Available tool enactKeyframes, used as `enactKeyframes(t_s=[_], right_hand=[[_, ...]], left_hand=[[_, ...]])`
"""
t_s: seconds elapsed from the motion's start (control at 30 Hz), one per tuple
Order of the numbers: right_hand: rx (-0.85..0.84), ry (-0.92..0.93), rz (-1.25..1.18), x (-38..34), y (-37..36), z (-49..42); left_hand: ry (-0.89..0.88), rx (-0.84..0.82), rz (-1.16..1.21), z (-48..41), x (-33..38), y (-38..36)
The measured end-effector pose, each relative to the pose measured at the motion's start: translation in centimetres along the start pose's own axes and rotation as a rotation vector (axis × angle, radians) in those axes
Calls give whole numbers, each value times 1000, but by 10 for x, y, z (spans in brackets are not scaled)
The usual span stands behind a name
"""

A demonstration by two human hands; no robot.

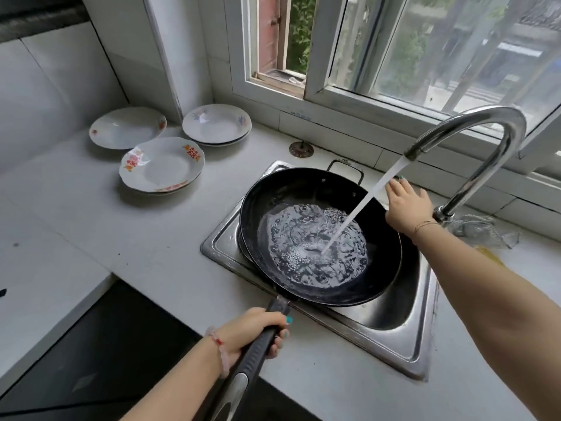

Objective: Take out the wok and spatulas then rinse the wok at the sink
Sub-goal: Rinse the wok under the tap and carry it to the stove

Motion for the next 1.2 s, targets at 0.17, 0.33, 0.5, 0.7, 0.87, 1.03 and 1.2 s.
enactKeyframes(t_s=[0.17,0.33,0.5,0.7,0.87,1.03,1.2], right_hand=[[78,14,156,2,3,6],[70,-57,147,20,13,14],[206,-166,-323,11,25,42],[477,-598,-1357,-58,20,145],[318,-808,-1925,-138,4,205],[-68,-862,-2007,-200,-11,221],[-341,-762,-2444,-235,9,206]], left_hand=[[-11,23,-14,3,-1,2],[-20,28,-39,10,-2,0],[-43,26,-56,18,-4,-4],[-55,30,-101,28,-12,-5],[-58,22,-138,35,-15,-7],[-43,2,-108,42,-26,-3],[-45,31,-129,44,-26,-2]])
Point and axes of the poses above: each hand's wrist, its own z-axis away from the middle knuckle, its own y-axis out of the back of the hand, x = y × z, the point moved 3 cm from there along -z, towards the middle knuckle, and after that the axes turned 6 degrees about y, right-handed, at the moved point
